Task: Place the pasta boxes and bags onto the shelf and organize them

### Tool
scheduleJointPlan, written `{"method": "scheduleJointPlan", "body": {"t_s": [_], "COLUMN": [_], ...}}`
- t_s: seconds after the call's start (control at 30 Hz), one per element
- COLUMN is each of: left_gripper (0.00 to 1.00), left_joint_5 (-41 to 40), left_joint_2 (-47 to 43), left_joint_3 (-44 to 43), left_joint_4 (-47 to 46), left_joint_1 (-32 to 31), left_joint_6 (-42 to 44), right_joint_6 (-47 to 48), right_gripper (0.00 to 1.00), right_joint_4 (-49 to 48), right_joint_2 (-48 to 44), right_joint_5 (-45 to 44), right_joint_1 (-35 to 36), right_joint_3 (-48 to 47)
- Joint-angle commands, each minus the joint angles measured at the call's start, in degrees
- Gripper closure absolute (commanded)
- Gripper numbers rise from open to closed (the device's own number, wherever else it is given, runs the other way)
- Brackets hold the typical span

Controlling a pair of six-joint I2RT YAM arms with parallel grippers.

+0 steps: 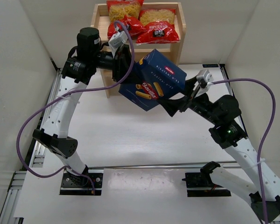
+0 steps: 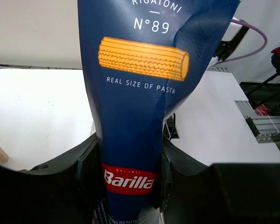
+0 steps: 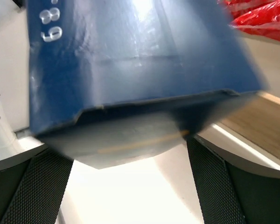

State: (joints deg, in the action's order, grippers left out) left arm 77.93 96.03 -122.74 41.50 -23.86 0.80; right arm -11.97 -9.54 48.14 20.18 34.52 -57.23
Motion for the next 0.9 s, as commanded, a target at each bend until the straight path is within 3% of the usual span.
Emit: {"method": "scheduleJointPlan", "body": {"t_s": [0.0, 0.13, 0.23, 0.3, 0.43, 0.67, 0.73, 0.87], "left_gripper": [0.89, 0.89, 0.89, 0.89, 0.89, 0.89, 0.89, 0.88], "left_joint_5": [12.16, 12.16, 12.16, 12.16, 12.16, 12.16, 12.16, 12.16], "left_joint_2": [-2.51, -2.51, -2.51, -1.99, -1.28, -0.76, -0.76, -0.76], "left_joint_3": [-2.95, -3.56, -4.18, -4.18, -6.37, -6.37, -6.37, -6.37], "left_joint_4": [-0.8, -1.33, -1.33, -1.86, -1.86, -2.38, -2.38, -2.38], "left_joint_1": [-0.49, -0.49, -0.49, -0.49, -0.49, -1.02, -1.02, -1.02], "left_joint_6": [-0.8, -0.8, -0.8, -0.8, -0.8, -0.8, -0.8, -0.8], "right_joint_6": [-8.4, -12.99, -14.92, -16.5, -20.38, -21.78, -21.17, -21.17], "right_gripper": [0.0, 0.04, 0.18, 0.18, 0.08, 0.04, 0.09, 0.33], "right_joint_4": [-9.16, -11.64, -12.34, -15.67, -22.09, -24.39, -22.72, -18.95], "right_joint_2": [-0.94, 0.9, 1.52, 2.13, 3.45, 7.93, 7.93, 7.93], "right_joint_5": [8.46, 10.31, 10.31, 10.31, 7.15, 5.05, 2.85, 0.12], "right_joint_1": [-6.56, -5.96, -3.33, -1.31, 1.34, 4.49, 5.12, 5.64], "right_joint_3": [-1.66, -1.65, -1.65, -1.65, 1.68, 0.46, 0.46, 0.46]}}
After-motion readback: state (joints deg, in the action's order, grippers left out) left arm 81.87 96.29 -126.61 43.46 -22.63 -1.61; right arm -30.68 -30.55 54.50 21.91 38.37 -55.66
